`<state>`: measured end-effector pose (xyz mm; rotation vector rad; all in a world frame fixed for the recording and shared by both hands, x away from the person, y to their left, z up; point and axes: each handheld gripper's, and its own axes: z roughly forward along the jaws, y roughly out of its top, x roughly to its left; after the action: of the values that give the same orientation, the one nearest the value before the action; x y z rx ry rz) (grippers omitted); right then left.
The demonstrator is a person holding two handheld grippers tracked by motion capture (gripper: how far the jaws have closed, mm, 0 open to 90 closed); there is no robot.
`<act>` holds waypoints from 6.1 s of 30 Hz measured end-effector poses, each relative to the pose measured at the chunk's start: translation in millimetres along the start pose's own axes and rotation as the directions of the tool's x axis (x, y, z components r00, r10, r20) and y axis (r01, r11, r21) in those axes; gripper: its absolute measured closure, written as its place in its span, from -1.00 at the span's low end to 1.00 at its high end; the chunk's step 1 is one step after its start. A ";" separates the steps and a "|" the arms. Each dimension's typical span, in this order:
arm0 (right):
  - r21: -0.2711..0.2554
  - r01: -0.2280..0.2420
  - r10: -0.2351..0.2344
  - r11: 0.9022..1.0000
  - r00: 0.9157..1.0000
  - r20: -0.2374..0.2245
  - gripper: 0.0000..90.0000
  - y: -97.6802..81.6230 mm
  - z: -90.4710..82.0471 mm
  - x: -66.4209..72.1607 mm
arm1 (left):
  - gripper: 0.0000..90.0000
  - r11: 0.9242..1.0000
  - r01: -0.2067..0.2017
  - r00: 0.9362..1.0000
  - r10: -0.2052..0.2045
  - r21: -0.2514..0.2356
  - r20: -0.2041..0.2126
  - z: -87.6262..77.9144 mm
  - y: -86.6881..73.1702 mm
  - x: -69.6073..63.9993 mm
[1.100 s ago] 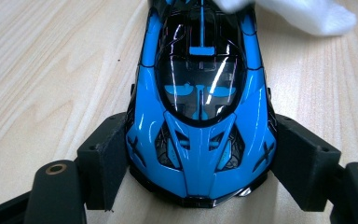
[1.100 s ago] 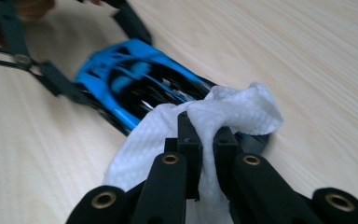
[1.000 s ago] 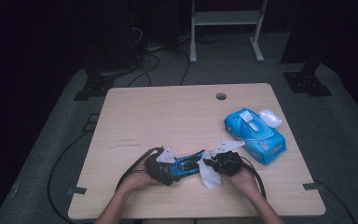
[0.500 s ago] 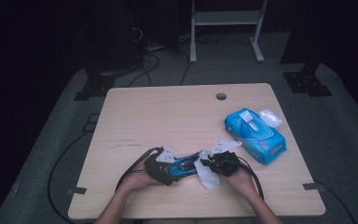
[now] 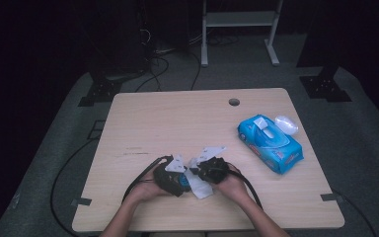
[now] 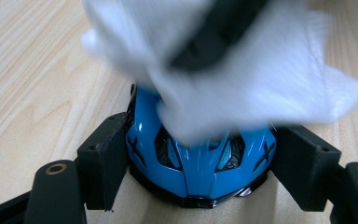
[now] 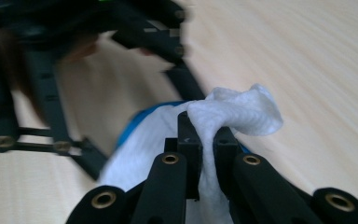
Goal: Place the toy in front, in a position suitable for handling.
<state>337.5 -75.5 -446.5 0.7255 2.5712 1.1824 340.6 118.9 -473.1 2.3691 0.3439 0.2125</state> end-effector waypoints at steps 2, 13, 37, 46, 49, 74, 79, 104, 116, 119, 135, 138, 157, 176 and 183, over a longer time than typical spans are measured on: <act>-0.011 -0.052 0.051 0.999 0.999 -0.017 0.91 -1.9 -1.9 -7.3 | -0.43 1.000 0.004 1.000 -0.004 -0.002 0.001 0.4 0.2 0.0; 0.014 -0.044 0.044 0.999 0.999 0.017 0.91 7.4 13.8 -6.2 | -0.43 1.000 0.008 1.000 -0.008 -0.008 0.001 0.4 -0.9 -0.1; 0.031 -0.113 0.110 0.993 0.989 0.104 0.91 -17.5 -22.5 -43.7 | -0.43 1.000 0.016 1.000 -0.015 -0.016 0.011 0.4 -2.5 1.4; 0.027 -0.086 0.084 0.996 0.995 0.057 0.91 -16.2 -20.6 -36.5 | -0.43 1.000 0.020 1.000 -0.020 -0.014 0.006 0.1 -2.4 0.6; 0.025 -0.104 0.101 0.994 0.991 0.084 0.91 -26.5 -30.2 -42.2 | -0.43 1.000 0.013 1.000 -0.013 -0.018 0.012 0.4 -2.6 1.1; -0.024 -0.061 0.062 0.998 0.998 0.034 0.91 -46.2 -43.7 -18.2 | -0.43 1.000 0.011 1.000 -0.011 -0.017 0.016 0.6 -2.4 1.5; -0.012 -0.063 0.063 0.998 0.997 0.049 0.91 -47.1 -46.5 -22.0 | -0.43 1.000 0.009 1.000 -0.009 -0.020 0.015 0.8 -2.4 1.2; -0.023 -0.087 0.087 0.996 0.996 0.003 0.91 -52.1 -49.0 -25.7 | -0.44 1.000 -0.004 1.000 0.004 0.013 0.005 -0.4 1.4 -1.4; -0.033 -0.101 0.102 0.994 0.995 0.004 0.91 -54.8 -49.3 -25.4 | -0.51 0.999 0.036 0.999 -0.037 0.019 0.026 -3.4 -0.7 2.3; -0.030 -0.112 0.112 0.993 0.994 0.010 0.91 -53.4 -49.1 -24.4 | -0.49 0.999 0.020 1.000 -0.020 0.026 0.019 -1.7 -0.7 1.2; -0.022 -0.086 0.086 0.996 0.996 0.017 0.91 -48.6 -44.4 -19.4 | -0.50 0.999 0.014 1.000 -0.015 0.031 0.023 -5.3 -3.8 1.4; -0.012 -0.062 0.063 0.998 0.997 0.033 0.91 -45.8 -44.4 -16.7 | -0.49 0.999 -0.005 1.000 0.004 0.032 0.017 -4.8 -2.0 0.3; 0.052 0.010 -0.002 0.999 0.990 -0.142 0.91 3.8 10.7 14.1 | -0.48 1.000 -0.018 1.000 0.018 0.018 0.008 -2.9 -0.3 -2.1; 0.078 0.017 -0.008 0.997 0.993 -0.122 0.91 13.0 20.1 19.2 | -0.48 1.000 -0.007 1.000 0.007 0.009 0.007 -2.1 -0.6 -2.5; 0.056 -0.037 0.040 0.998 0.997 -0.066 0.91 10.9 17.5 6.4 | -0.48 1.000 -0.007 1.000 0.007 0.006 0.007 -0.6 0.4 -2.3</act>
<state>342.6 -54.7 -449.6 0.7630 2.6655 1.1705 338.4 118.3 -472.5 2.3770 0.3336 0.2072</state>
